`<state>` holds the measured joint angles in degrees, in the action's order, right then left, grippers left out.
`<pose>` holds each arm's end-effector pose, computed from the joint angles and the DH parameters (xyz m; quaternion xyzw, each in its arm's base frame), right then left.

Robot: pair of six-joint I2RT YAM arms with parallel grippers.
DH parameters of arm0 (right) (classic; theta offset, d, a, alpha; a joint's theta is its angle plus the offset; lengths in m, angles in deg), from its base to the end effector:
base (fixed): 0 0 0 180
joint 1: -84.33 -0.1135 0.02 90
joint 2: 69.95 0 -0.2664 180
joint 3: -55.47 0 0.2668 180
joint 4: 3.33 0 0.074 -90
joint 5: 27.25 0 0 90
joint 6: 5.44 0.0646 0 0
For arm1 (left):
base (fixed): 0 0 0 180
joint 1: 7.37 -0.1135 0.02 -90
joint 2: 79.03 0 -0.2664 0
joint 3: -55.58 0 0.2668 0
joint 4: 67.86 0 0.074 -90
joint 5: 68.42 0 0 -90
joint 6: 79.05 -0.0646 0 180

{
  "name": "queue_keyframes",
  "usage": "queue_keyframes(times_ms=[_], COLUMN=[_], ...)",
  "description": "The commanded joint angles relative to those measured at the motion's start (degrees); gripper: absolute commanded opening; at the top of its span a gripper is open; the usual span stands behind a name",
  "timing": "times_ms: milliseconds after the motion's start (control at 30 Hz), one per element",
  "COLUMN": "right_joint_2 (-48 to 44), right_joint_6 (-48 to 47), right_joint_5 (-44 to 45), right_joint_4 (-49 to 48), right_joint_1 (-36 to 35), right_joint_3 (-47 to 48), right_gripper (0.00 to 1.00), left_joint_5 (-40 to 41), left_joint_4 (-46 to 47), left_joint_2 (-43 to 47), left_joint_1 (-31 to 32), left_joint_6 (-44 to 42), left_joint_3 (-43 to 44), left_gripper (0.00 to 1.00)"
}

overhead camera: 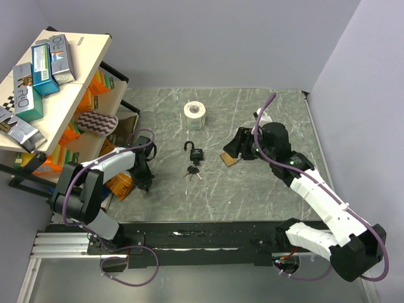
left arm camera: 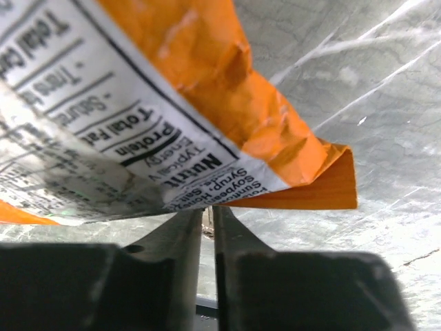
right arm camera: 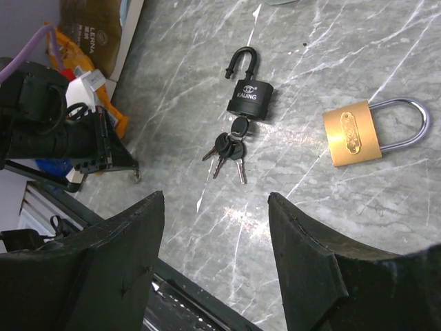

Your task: Unlock with the key

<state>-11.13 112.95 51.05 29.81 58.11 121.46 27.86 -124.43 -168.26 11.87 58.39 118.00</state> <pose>0.2366 0.1311 0.3146 -0.0381 0.8444 0.3187 0.4290 0.2577 -0.0825 0.1222 -0.2459 0.9660 0.0140 0.0782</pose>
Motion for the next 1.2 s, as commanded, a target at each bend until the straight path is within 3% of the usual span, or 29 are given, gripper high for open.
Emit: queue_keyframes(times_ms=[0,167,467,600,900,1167], right_joint_2=[0.4,0.8,1.1,2.5,9.8,15.9], right_joint_6=[-1.1,-0.8,-3.0,-4.6,-1.6,-4.6], right_joint_5=[-0.5,-0.6,-1.1,-1.3,-8.0,-3.9], right_joint_4=[-1.8,-1.9,-1.9,-2.3,-8.3,-3.5], right_joint_1=[0.2,0.3,-2.3,-7.2,-13.5,-18.7], right_joint_3=[3.0,3.0,4.0,5.6,8.7,15.5], right_gripper=[0.68,0.68,0.68,0.68,0.70,0.70], left_joint_5=[-2.3,-2.9,-5.1,-8.6,-16.7,-18.9], left_joint_4=[2.5,2.3,0.3,0.1,7.0,1.8], left_joint_2=[0.4,1.9,6.7,8.5,17.0,13.9], left_joint_1=[0.1,0.1,0.1,0.1,0.2,0.9], left_joint_6=[0.5,0.2,0.5,1.9,5.6,8.4], left_joint_3=[0.9,1.5,5.3,7.9,12.0,19.0], left_gripper=[0.13,0.01,0.01,0.01,0.01,0.01])
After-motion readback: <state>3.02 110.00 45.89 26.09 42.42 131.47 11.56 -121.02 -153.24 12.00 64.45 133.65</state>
